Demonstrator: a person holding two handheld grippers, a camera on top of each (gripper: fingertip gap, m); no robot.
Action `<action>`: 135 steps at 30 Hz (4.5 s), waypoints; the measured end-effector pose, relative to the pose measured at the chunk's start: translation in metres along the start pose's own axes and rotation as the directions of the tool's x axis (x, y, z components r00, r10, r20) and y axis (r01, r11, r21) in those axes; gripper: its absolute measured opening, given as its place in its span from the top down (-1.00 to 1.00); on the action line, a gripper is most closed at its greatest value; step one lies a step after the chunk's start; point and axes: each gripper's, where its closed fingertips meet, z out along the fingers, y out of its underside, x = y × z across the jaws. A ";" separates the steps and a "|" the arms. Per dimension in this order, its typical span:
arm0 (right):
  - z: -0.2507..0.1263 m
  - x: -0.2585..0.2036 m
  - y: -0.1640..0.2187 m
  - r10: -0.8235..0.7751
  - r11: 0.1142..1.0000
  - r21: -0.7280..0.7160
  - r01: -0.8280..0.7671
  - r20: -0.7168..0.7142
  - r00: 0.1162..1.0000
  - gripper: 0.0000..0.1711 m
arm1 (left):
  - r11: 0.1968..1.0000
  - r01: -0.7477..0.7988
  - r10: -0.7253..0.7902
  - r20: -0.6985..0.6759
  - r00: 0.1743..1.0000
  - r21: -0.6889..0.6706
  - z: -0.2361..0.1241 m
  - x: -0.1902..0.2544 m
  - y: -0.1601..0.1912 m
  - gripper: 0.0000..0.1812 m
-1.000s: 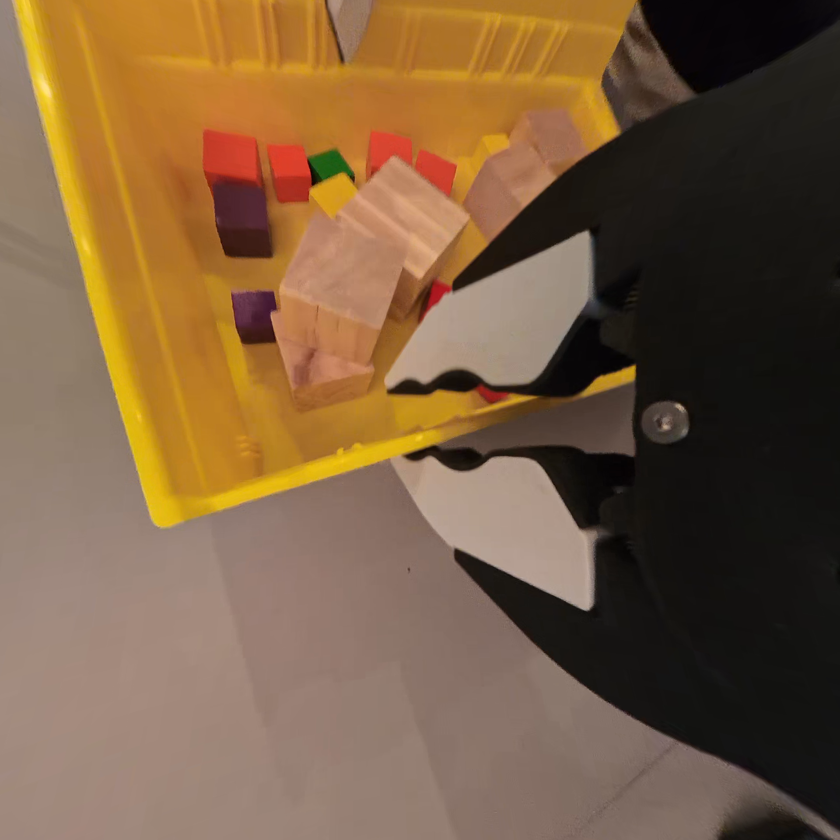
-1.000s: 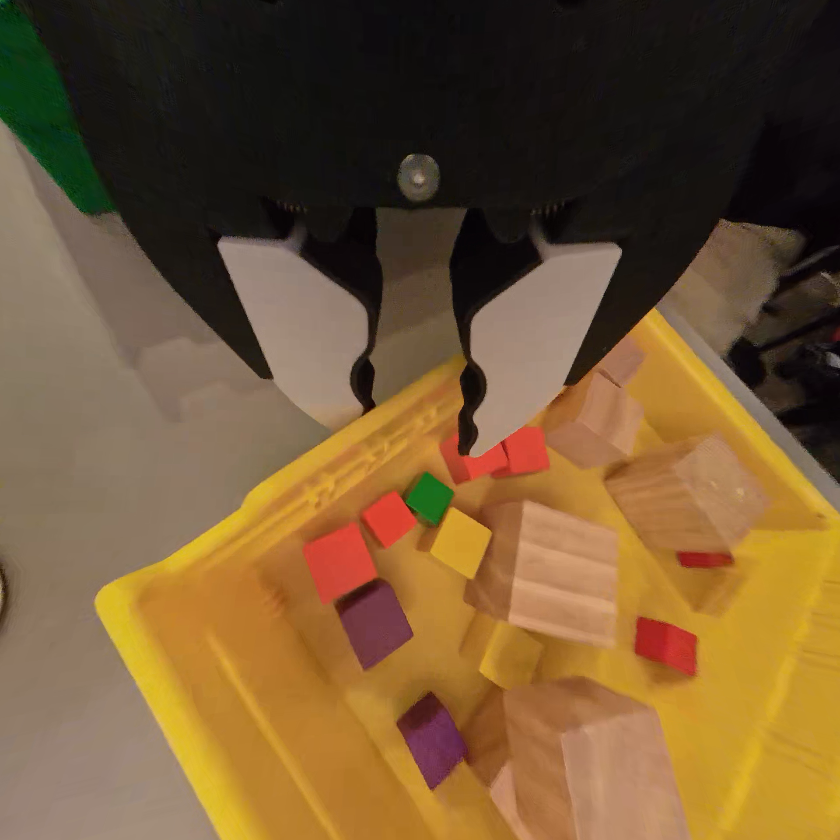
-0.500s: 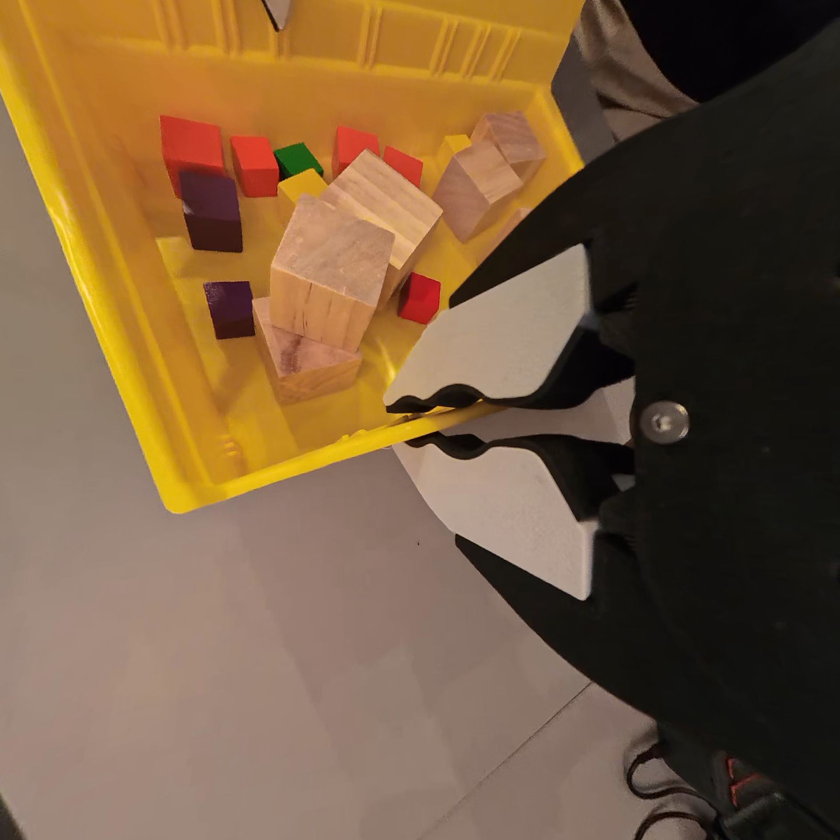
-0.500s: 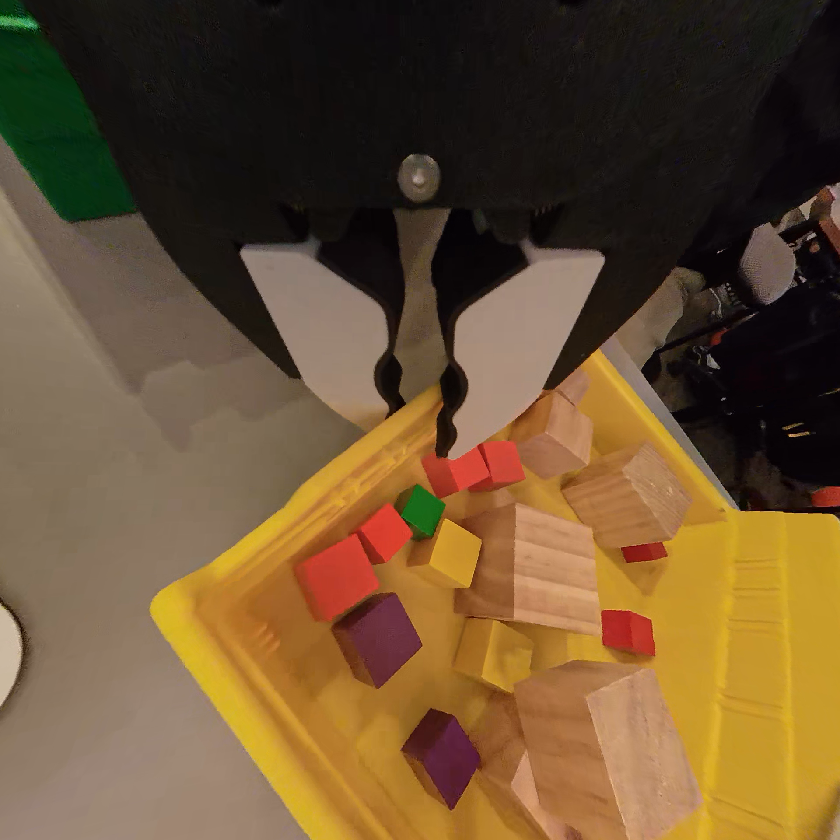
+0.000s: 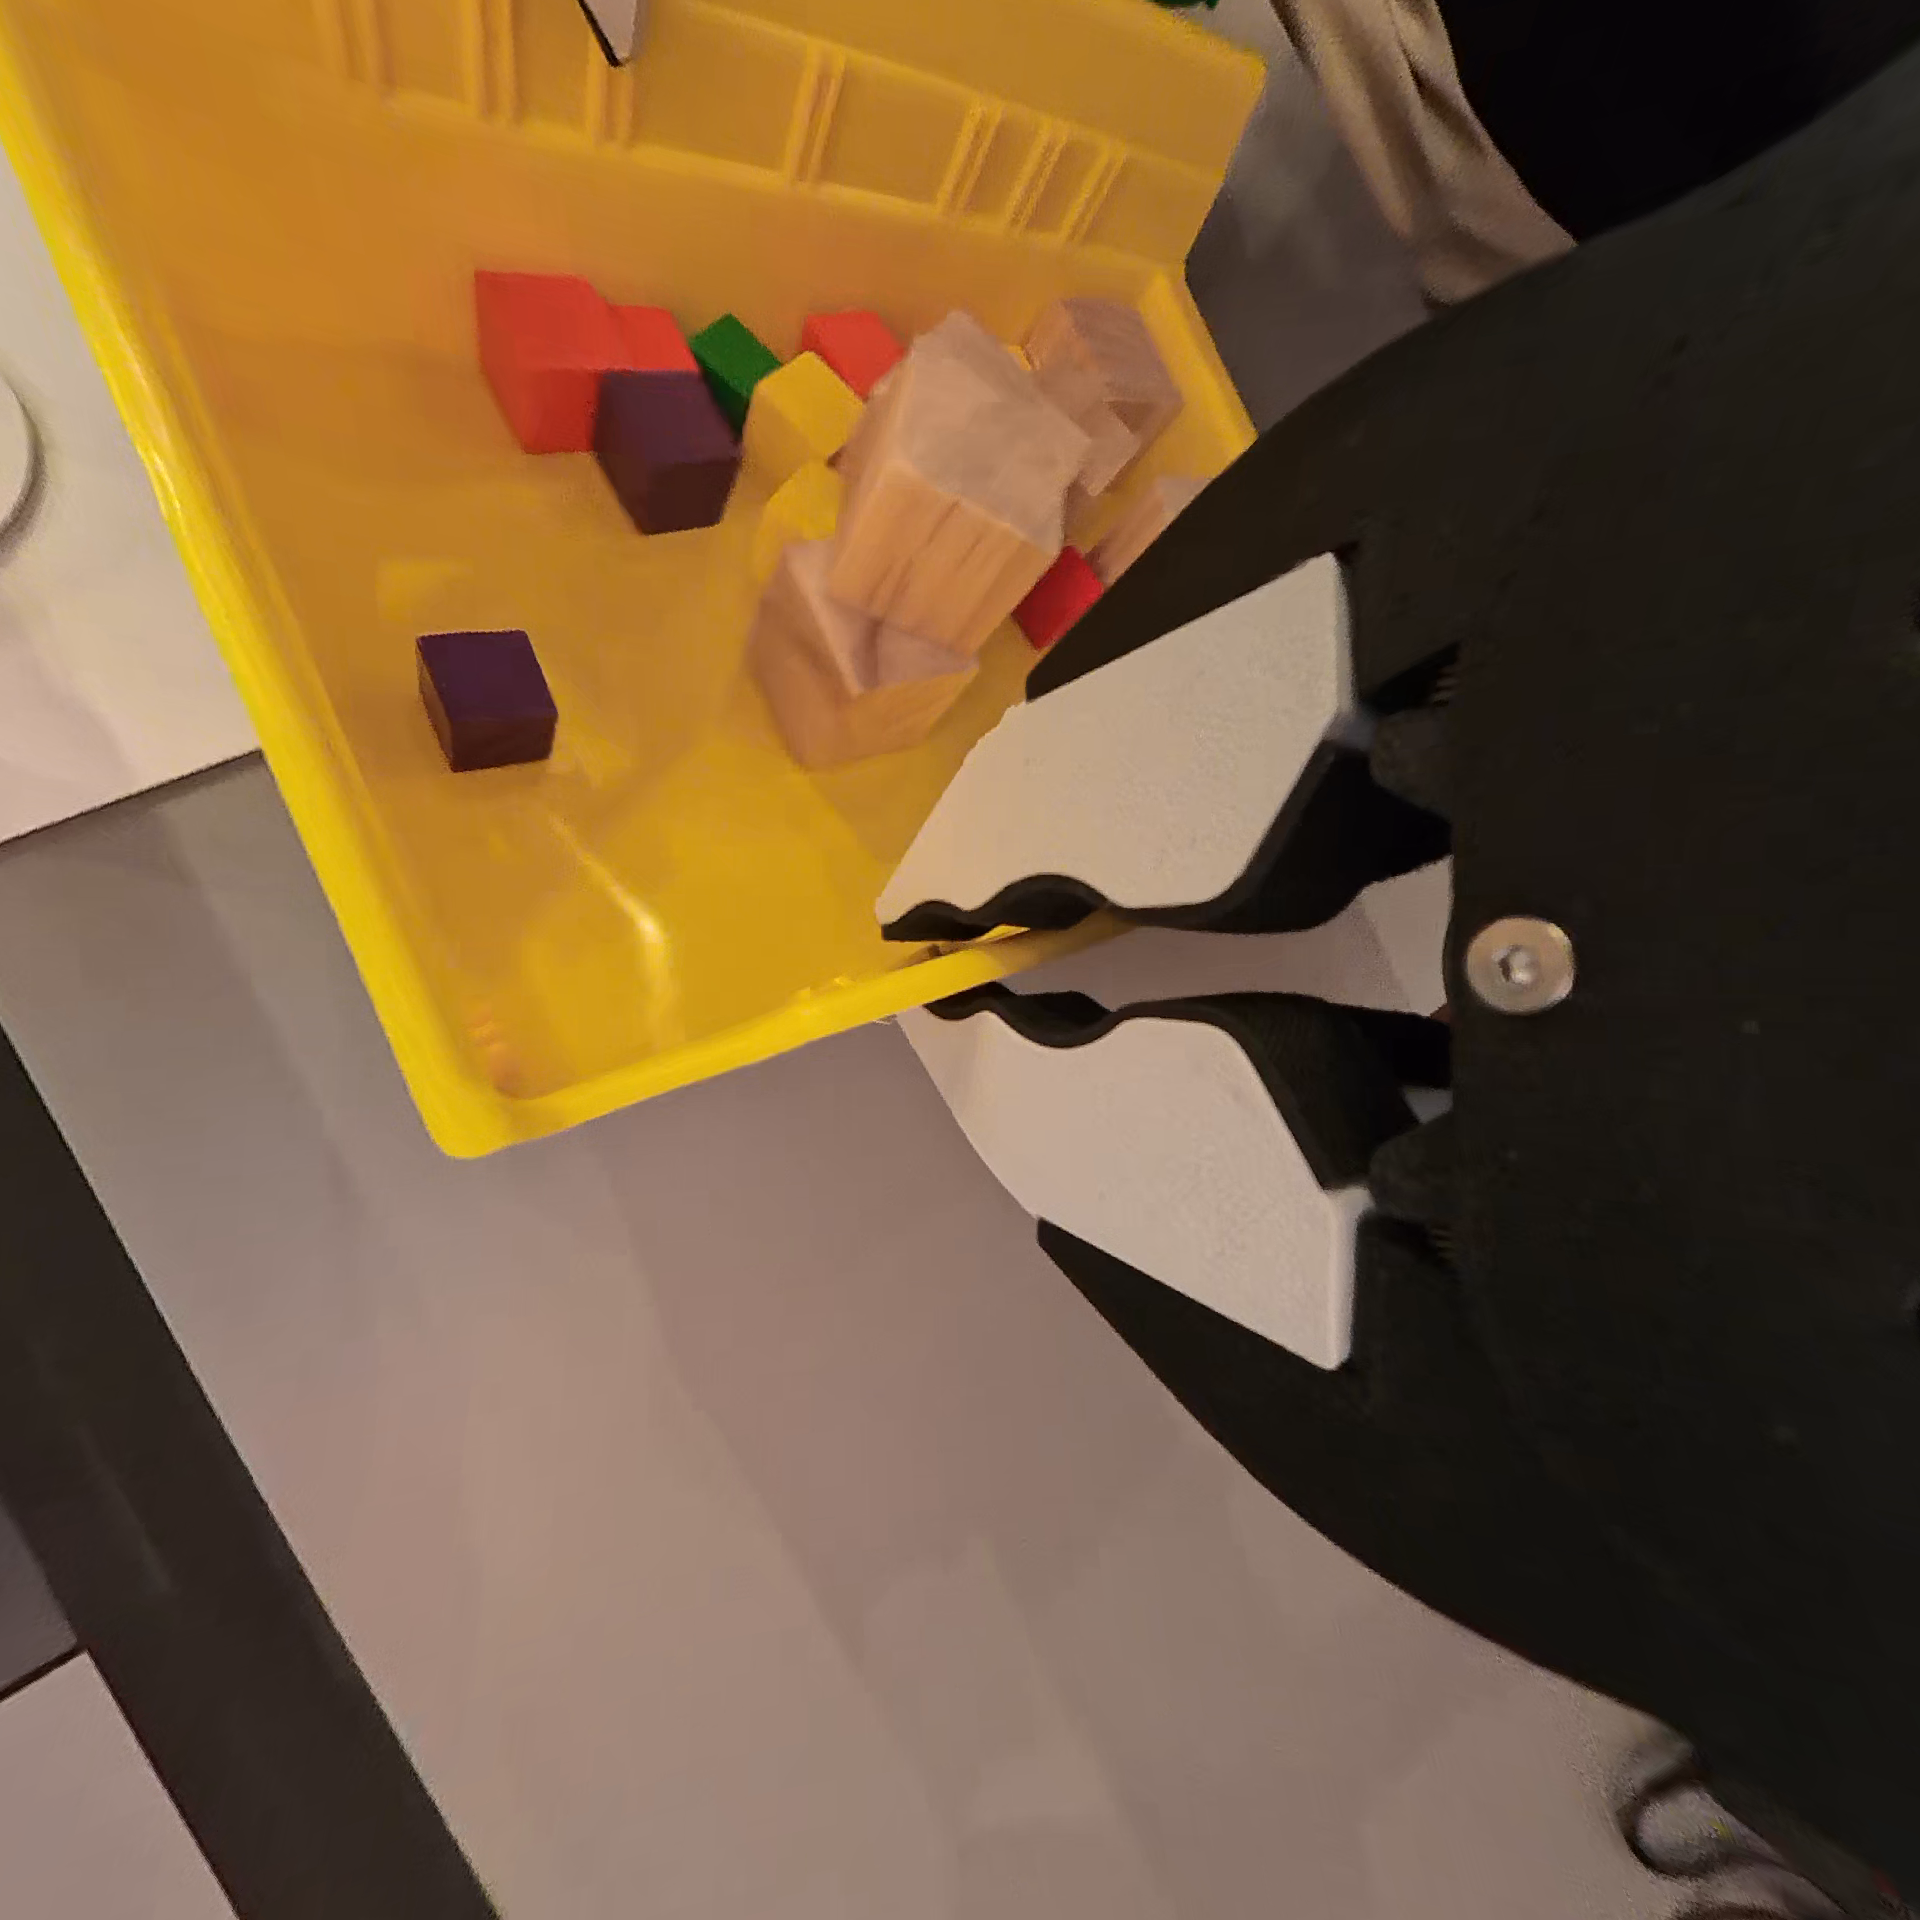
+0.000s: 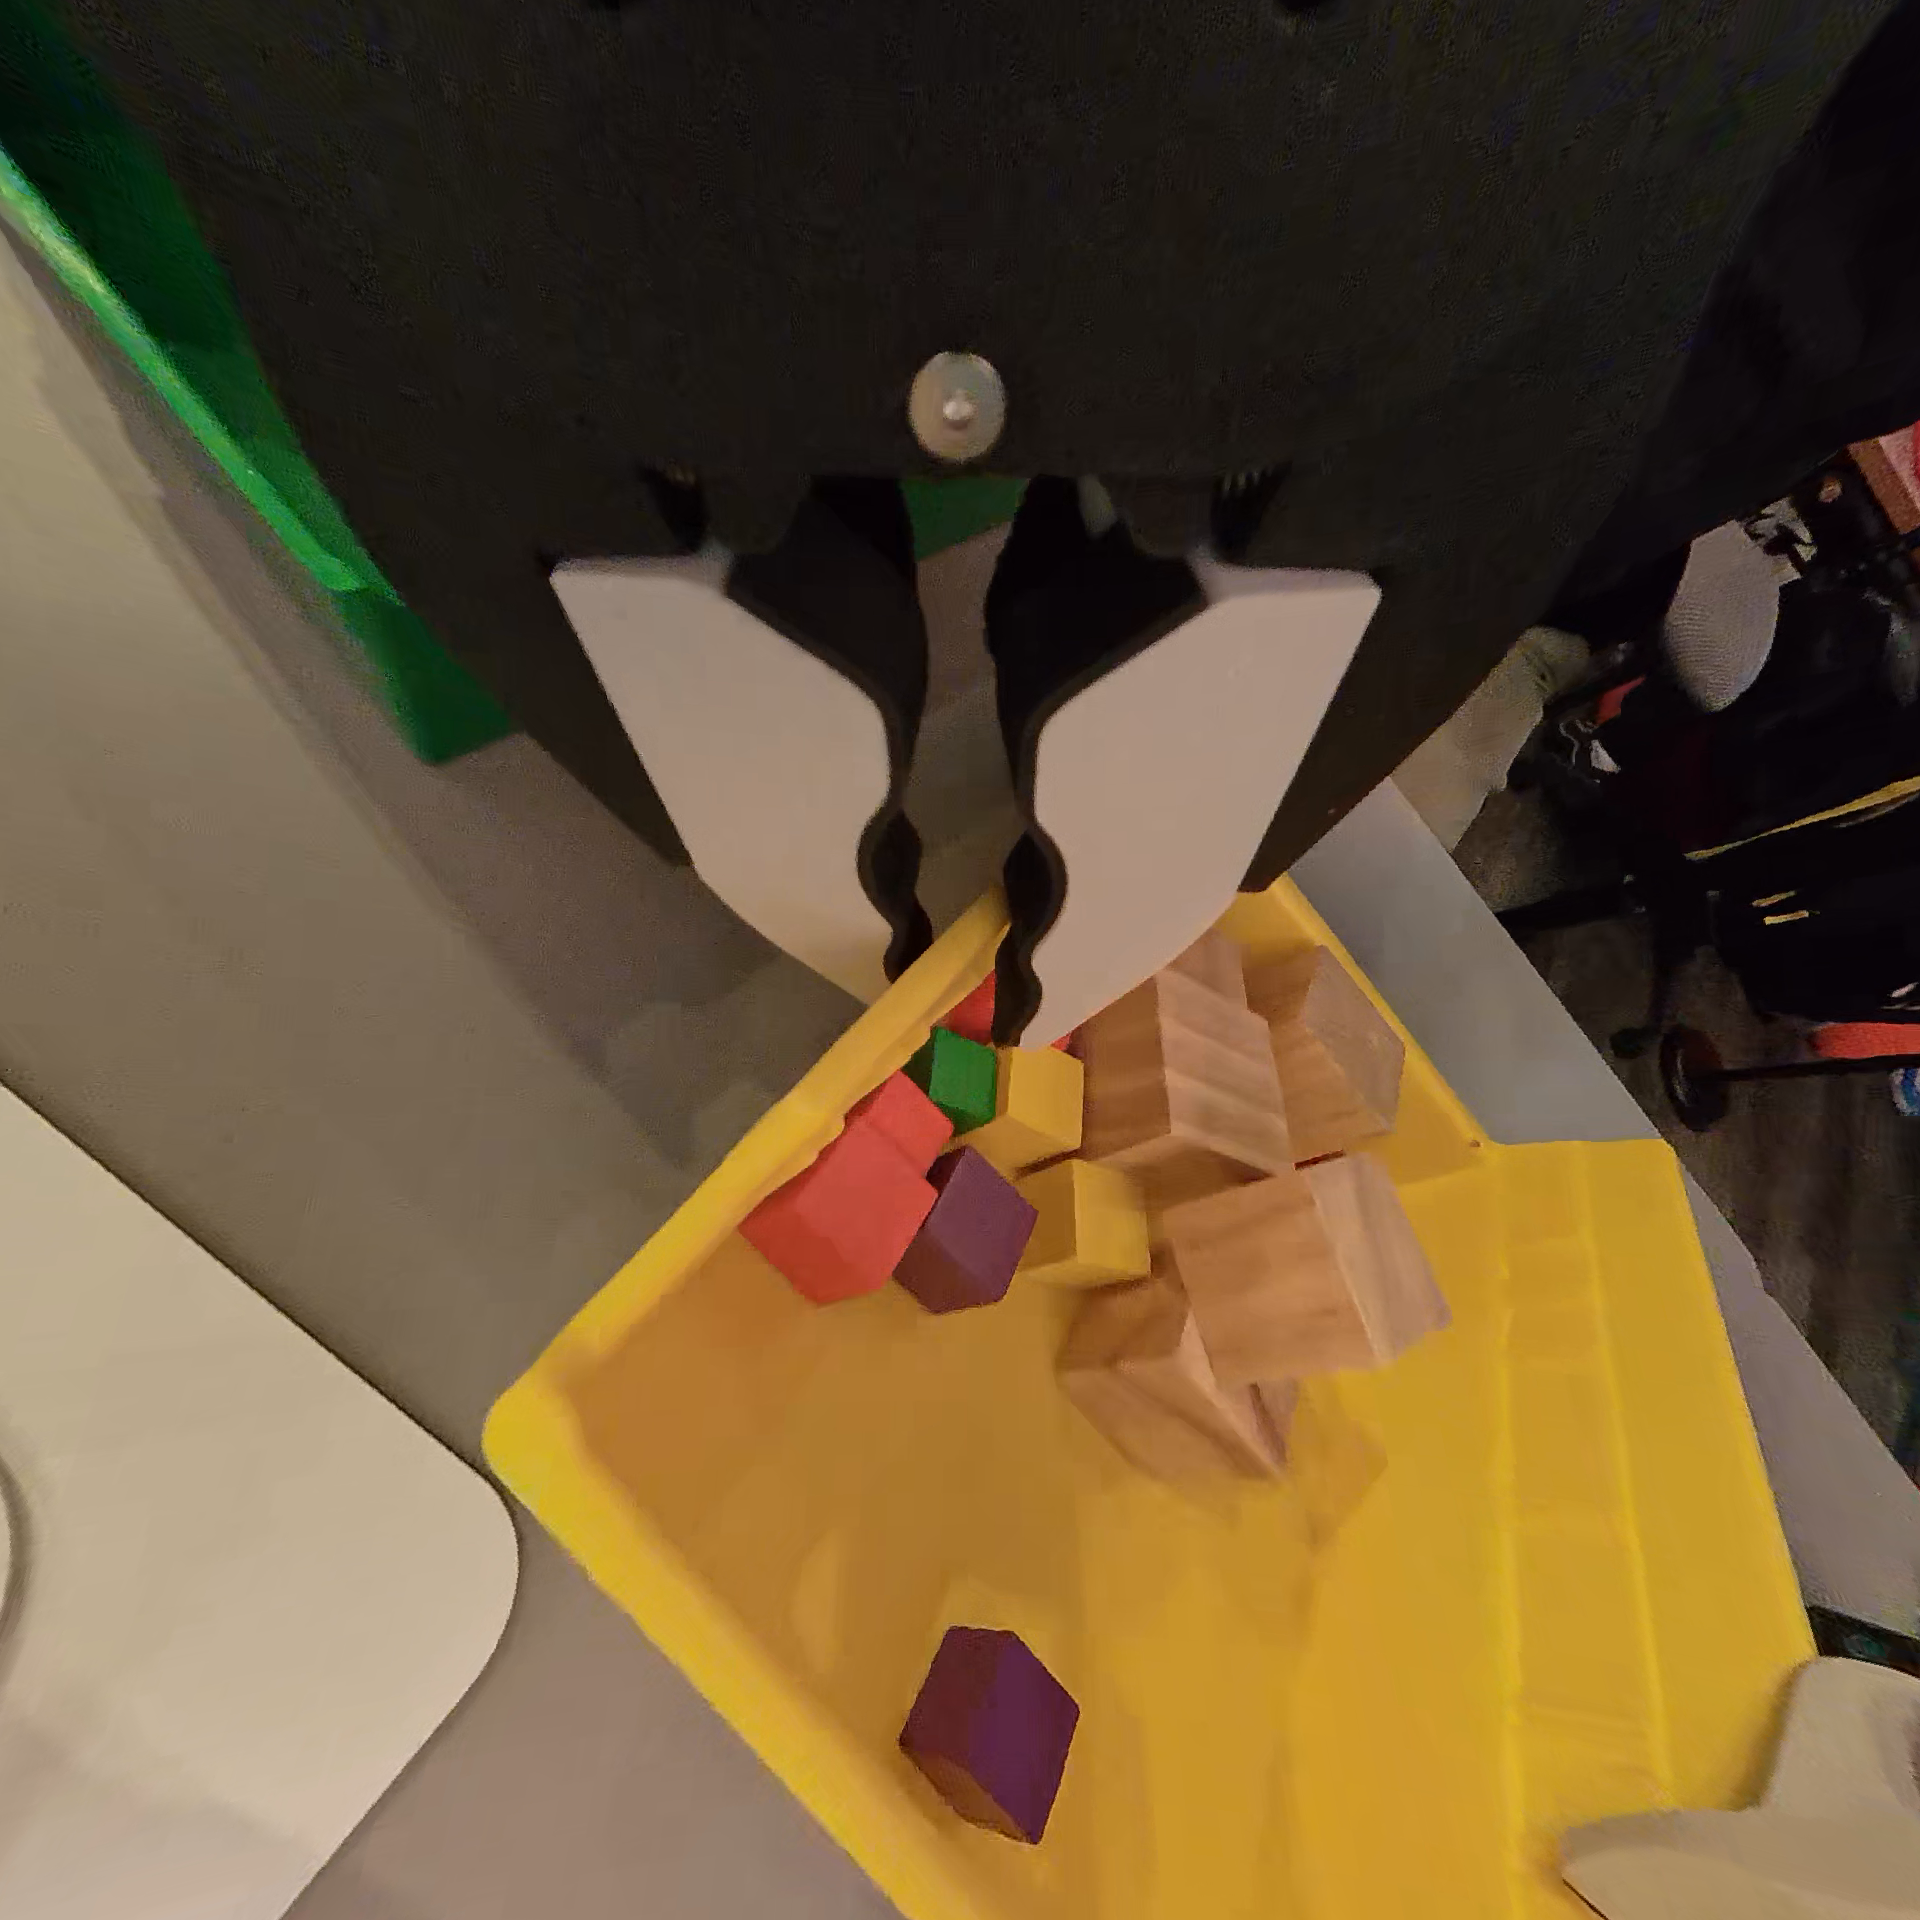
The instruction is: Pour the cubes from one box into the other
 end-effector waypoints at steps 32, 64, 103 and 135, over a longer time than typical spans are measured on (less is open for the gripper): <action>0.037 0.063 -0.005 0.176 0.982 -0.017 -0.190 -0.311 0.934 0.95 | 0.992 0.097 -0.090 0.082 0.993 -0.085 0.051 0.013 0.018 0.94; -0.085 0.069 -0.032 0.149 0.988 0.083 -0.129 -0.321 0.935 1.00 | 0.995 -0.012 -0.001 0.132 0.991 0.103 -0.033 0.058 -0.075 0.95; -0.075 0.072 -0.038 0.152 0.987 -0.022 -0.162 -0.248 0.957 0.98 | 0.999 0.009 -0.012 0.063 0.998 0.044 -0.020 0.050 -0.077 0.94; -0.256 0.077 -0.024 0.203 0.970 0.189 -0.150 -0.306 0.930 0.96 | 0.974 -0.145 0.123 0.135 0.983 0.174 -0.128 0.153 -0.182 0.92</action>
